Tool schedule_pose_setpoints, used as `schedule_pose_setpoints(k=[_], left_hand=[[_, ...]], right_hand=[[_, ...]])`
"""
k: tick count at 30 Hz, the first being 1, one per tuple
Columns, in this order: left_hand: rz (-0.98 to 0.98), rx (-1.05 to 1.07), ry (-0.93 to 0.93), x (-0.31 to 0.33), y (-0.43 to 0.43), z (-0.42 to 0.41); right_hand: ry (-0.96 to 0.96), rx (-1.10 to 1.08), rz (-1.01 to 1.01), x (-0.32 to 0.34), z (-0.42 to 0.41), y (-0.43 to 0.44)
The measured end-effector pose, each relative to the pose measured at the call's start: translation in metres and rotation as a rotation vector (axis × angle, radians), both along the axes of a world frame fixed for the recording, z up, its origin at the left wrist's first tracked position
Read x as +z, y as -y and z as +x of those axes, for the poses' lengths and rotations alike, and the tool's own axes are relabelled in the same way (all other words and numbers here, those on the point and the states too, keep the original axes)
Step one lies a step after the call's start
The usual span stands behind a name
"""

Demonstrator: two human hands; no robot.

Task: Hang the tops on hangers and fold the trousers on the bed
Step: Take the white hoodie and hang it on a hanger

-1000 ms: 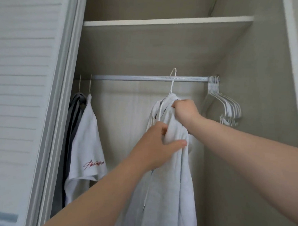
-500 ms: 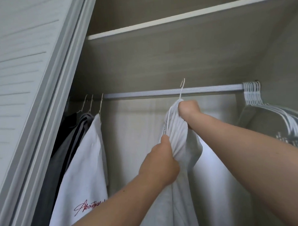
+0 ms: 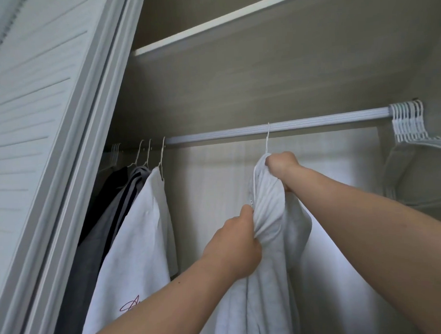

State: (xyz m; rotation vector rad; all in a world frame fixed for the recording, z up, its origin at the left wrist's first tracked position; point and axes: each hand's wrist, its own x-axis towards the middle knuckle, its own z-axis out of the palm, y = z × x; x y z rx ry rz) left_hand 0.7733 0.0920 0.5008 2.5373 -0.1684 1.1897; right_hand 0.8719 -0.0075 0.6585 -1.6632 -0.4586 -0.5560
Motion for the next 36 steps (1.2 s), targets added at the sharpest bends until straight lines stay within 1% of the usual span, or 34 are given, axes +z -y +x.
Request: schedule_pose_setpoints(k=[2, 4, 7, 10, 12, 15, 17, 20, 25, 28, 31, 36], left_hand=[[0.008, 0.005, 0.002, -0.01, 0.0, -0.002], [0.003, 0.013, -0.004, -0.018, -0.001, -0.006], [-0.026, 0.028, -0.03, -0.026, -0.012, -0.012], [-0.042, 0.055, -0.081, -0.034, -0.028, -0.02], [-0.004, 0.113, -0.114, -0.039, -0.038, -0.027], [0.079, 0.224, -0.121, -0.043, -0.055, -0.033], [0.092, 0.262, -0.132, -0.043, -0.068, -0.037], [0.094, 0.34, -0.149, -0.039, -0.089, -0.046], [0.053, 0.456, -0.19, -0.031, -0.117, -0.061], [0.03, 0.514, -0.207, -0.027, -0.128, -0.063], [0.002, 0.588, -0.227, -0.024, -0.137, -0.063], [-0.015, 0.695, -0.22, -0.023, -0.149, -0.061]], right_hand=[[0.007, 0.032, 0.02, -0.005, 0.0, -0.002], [0.002, 0.08, -0.054, -0.017, -0.014, -0.004], [0.002, 0.109, -0.281, -0.039, -0.043, -0.002], [0.062, -0.063, -0.569, -0.061, -0.066, 0.003], [0.08, -0.094, -0.651, -0.077, -0.077, -0.002], [0.143, -0.031, -0.623, -0.092, -0.074, -0.02], [0.219, 0.005, -0.582, -0.093, -0.062, -0.034], [0.271, 0.068, -0.514, -0.094, -0.044, -0.056], [0.307, 0.175, -0.5, -0.094, -0.022, -0.097], [0.324, 0.278, -0.475, -0.091, -0.016, -0.123], [0.268, 0.377, -0.453, -0.086, -0.012, -0.154], [0.284, 0.417, -0.548, -0.083, -0.008, -0.201]])
